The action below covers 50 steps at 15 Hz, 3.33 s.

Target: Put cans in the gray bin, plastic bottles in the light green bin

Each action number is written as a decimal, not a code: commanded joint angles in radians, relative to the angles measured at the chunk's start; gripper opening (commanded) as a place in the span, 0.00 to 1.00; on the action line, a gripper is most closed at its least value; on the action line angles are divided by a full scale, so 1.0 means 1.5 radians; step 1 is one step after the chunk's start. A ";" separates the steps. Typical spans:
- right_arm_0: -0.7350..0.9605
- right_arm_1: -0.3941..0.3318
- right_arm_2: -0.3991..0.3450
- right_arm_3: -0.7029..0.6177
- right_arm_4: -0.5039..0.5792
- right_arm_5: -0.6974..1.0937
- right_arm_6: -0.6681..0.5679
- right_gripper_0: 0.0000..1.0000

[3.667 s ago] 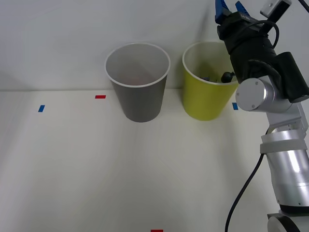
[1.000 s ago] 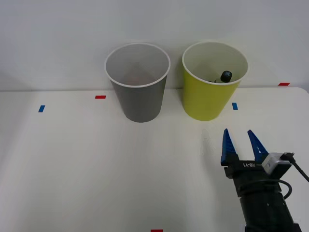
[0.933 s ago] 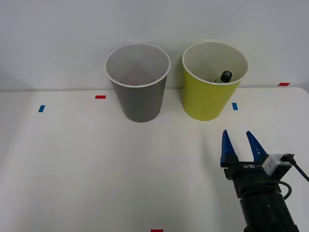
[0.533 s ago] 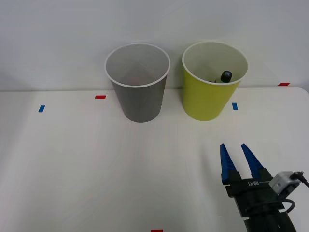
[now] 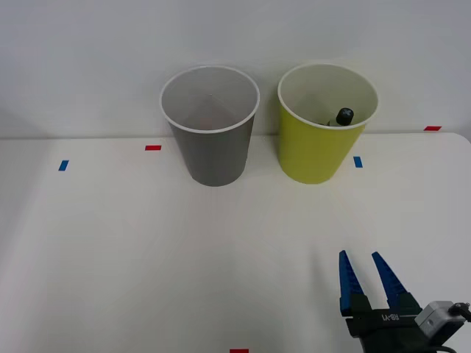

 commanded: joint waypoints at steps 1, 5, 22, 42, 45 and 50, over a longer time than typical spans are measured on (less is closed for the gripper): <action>-0.021 0.011 -0.021 0.106 -0.038 -0.104 0.006 0.63; -0.001 0.000 -0.044 0.122 -0.064 -0.153 0.101 0.63; 0.088 0.008 0.070 0.114 -0.336 -0.205 0.361 0.63; 0.049 -0.032 0.017 0.134 -0.115 -0.215 0.350 0.63; 0.047 -0.027 0.016 0.134 -0.094 -0.214 0.348 0.62; 0.046 -0.027 0.008 0.134 -0.084 -0.214 0.351 0.62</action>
